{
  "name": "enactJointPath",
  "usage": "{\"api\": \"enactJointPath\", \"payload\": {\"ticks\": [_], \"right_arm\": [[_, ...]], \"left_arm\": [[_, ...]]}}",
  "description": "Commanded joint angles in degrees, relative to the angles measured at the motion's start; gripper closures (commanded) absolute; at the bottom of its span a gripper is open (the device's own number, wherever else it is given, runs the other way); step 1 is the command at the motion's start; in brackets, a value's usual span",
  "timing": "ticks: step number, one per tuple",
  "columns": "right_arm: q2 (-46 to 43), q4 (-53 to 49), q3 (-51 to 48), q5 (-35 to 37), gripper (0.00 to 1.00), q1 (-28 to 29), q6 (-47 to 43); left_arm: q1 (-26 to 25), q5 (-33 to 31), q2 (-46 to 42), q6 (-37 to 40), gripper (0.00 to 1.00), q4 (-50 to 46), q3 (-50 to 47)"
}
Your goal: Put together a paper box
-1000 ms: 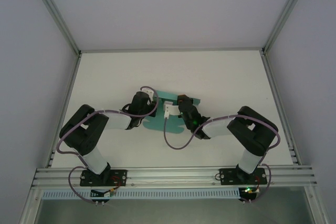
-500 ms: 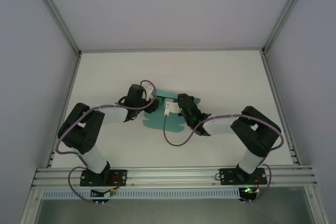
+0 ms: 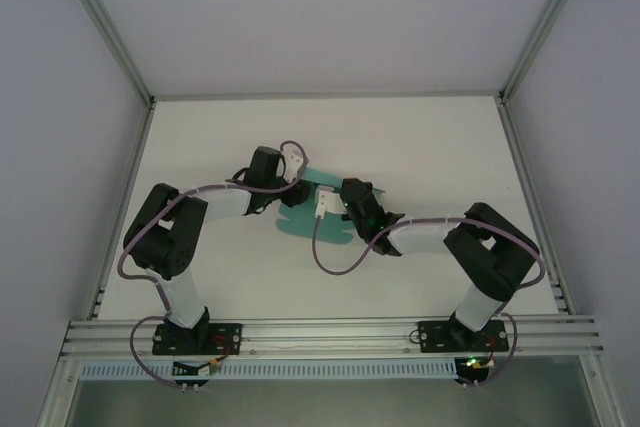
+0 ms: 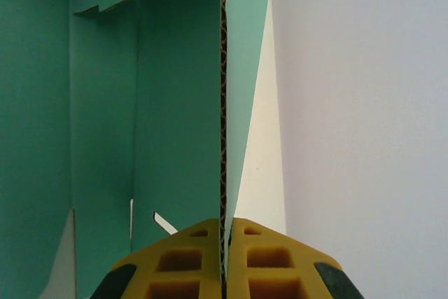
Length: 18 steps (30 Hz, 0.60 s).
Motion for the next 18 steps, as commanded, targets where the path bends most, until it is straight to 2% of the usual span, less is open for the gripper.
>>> {"api": "enactJointPath", "payload": {"ticks": [1,4,6,9,11,14,18], "right_arm": [[2.48,-12.34,-1.75,-12.45,1.00,1.86,1.19],[2.07,-11.89,-1.59,-13.03,1.00,1.43,2.19],[1.48,-12.23,-1.05,-13.26,1.00,0.92,2.97],[0.53,-12.68,-0.70,-13.45,1.00,0.54,3.47],[-0.21,-13.05,-0.53,-14.22,1.00,0.16,4.64],[-1.22,-13.72,-0.27,-15.42,1.00,-0.66,5.46],[-3.97,-17.48,0.72,-17.03,1.00,-2.06,4.55]], "left_arm": [[-0.35,4.16,-0.48,-1.52,0.70,11.32,3.61],[-0.58,3.68,-0.65,-3.13,0.81,13.51,3.87],[-1.03,1.18,-0.49,-3.62,0.86,14.15,4.04],[-1.57,-2.56,-0.10,-4.83,0.93,14.09,4.25],[-2.21,-3.69,0.10,-5.30,0.92,14.82,3.91],[-2.70,-5.02,0.69,-5.07,0.76,15.55,3.66],[-2.41,-5.29,-2.61,-4.66,0.46,11.59,2.56]]}}
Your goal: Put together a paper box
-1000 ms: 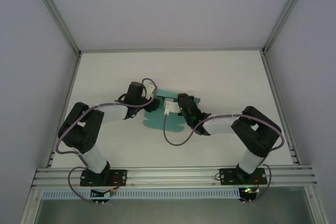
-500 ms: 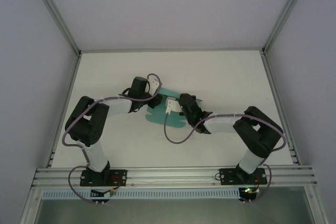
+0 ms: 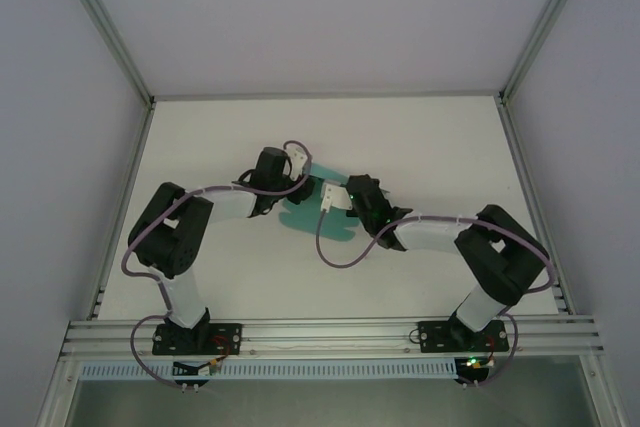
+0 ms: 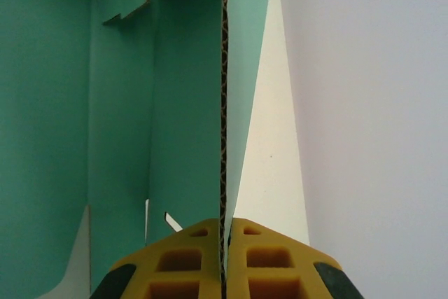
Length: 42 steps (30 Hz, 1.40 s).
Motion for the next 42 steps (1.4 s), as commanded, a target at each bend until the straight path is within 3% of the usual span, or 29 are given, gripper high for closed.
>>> {"api": "enactJointPath", "payload": {"ticks": [1,8,12,17,22,23,24,25,28,33,37,42], "right_arm": [[-1.54,-12.71,0.51,-13.44,1.00,0.70,1.45],[-8.49,-29.80,5.80,-17.73,1.00,-1.46,3.85],[-10.69,-41.27,10.79,-24.14,1.00,-2.19,4.72],[-11.12,-52.77,17.71,-28.65,1.00,-3.67,6.01],[-8.18,-52.59,19.86,-34.06,1.00,-6.37,1.40],[-6.04,-52.76,21.58,-33.83,1.00,-7.23,0.23],[-3.97,-52.75,22.32,-32.67,1.00,-7.73,-1.26],[-1.99,-52.53,23.09,-31.05,1.00,-7.97,-3.28],[0.71,-42.08,20.76,-28.25,1.00,-8.75,-9.12],[2.44,0.19,8.49,-28.57,1.00,-9.51,-22.10],[6.43,4.97,8.27,-31.98,1.00,-10.51,-29.02],[13.51,22.37,6.83,-35.12,1.00,-11.75,-33.26]], "left_arm": [[-0.18,-0.63,-4.82,-1.24,0.44,5.48,1.96],[0.33,-3.40,-18.23,-3.12,0.41,-3.68,-6.58],[0.31,3.03,-30.52,-4.75,0.33,-8.62,-12.73],[-0.26,5.63,-35.85,-8.81,0.30,-18.45,-12.75],[-0.32,4.36,-41.41,-14.32,0.28,-19.34,-17.36],[-0.36,3.27,-42.92,-15.00,0.19,-20.47,-17.90],[-0.39,0.96,-44.31,-15.81,0.02,-21.82,-18.28],[-0.36,-2.37,-45.60,-17.18,0.00,-23.56,-18.37],[-0.31,-13.88,-48.38,-21.46,0.00,-29.35,-18.12],[1.11,-26.41,-47.57,-30.13,0.00,-36.60,-17.05],[2.99,-25.22,-41.38,-31.90,0.00,-37.42,-15.70],[3.11,-21.17,-36.97,-28.19,0.00,-27.20,-18.90]]}}
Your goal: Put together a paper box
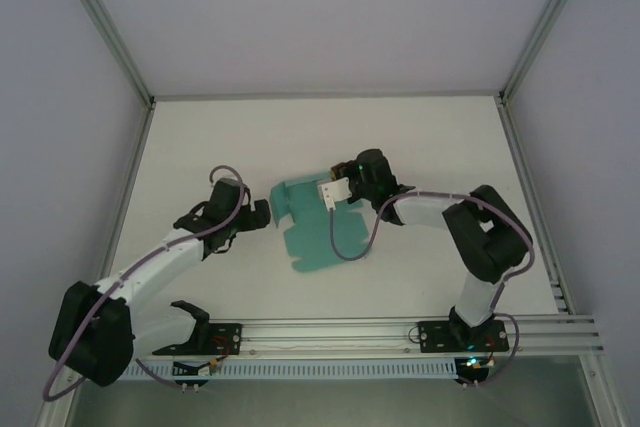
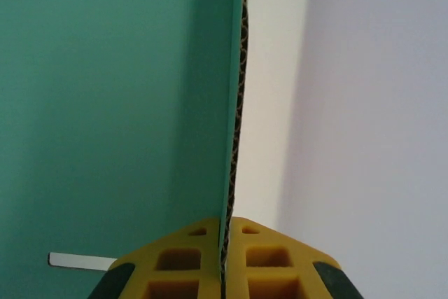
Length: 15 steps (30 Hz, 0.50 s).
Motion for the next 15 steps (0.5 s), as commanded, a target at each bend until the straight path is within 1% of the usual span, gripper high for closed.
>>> {"api": "enactJointPath", "payload": {"ticks": [1,4,6,7,8,10,11,13,15], "right_arm": [[4.50,16.54,-1.62,-3.23,1.00,-1.39,-6.69],[5.82,21.48,-2.10,-4.17,1.00,-2.22,-4.97],[5.14,20.54,-2.38,-4.73,1.00,-2.21,-4.83],[4.65,19.84,-2.76,-5.84,1.00,-2.21,-4.80],[4.29,19.62,-3.26,-7.06,1.00,-2.22,-4.80],[4.18,20.55,-4.17,-8.99,1.00,-2.32,-4.60],[4.76,21.29,-4.58,-9.80,1.00,-2.23,-4.63],[6.24,21.57,-5.48,-11.36,1.00,-2.25,-7.62],[7.87,23.72,-6.20,-12.93,1.00,-2.30,-7.65]], "left_arm": [[0.17,1.14,1.31,0.97,0.00,7.13,-1.95],[0.22,2.15,3.05,2.90,0.00,12.73,-3.94],[0.27,0.65,4.73,1.14,0.01,12.81,-2.85],[0.24,2.47,6.01,1.57,0.02,12.97,-1.51],[0.21,4.47,7.33,2.72,0.05,13.34,-0.35],[0.12,5.49,10.41,4.41,0.13,11.05,2.56],[0.05,5.00,11.57,4.86,0.15,10.28,3.44],[0.06,3.89,13.00,5.89,0.16,11.24,3.57],[-0.02,4.45,13.93,7.23,0.15,14.46,2.79]]}}
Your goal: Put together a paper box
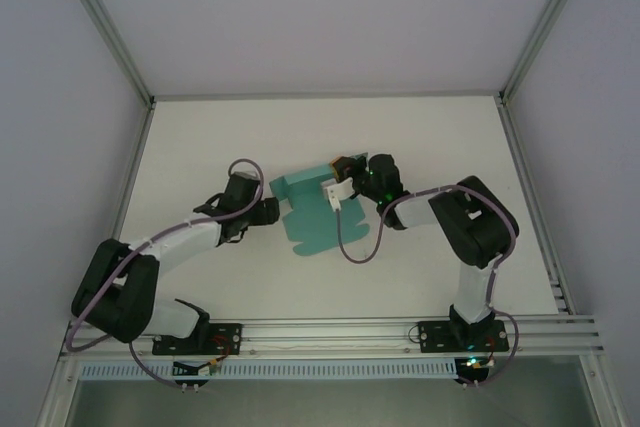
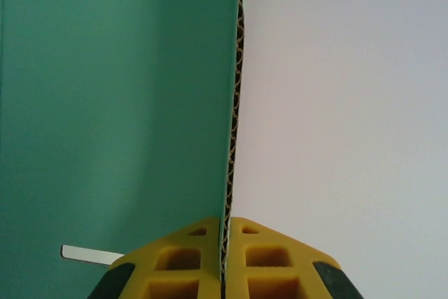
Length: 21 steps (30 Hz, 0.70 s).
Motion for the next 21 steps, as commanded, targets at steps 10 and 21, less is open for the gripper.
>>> {"api": "enactJointPath", "payload": {"ticks": [10,21], "right_arm": [[3.91,4.25,-2.74,-7.52,1.00,-0.06,-0.47],[2.28,1.83,-4.06,-7.23,1.00,-0.26,0.90]], "left_arm": [[-5.19,6.92,9.03,7.83,0.27,7.04,7.70],[-8.37,-2.52,16.60,5.24,0.61,13.44,11.84]]}}
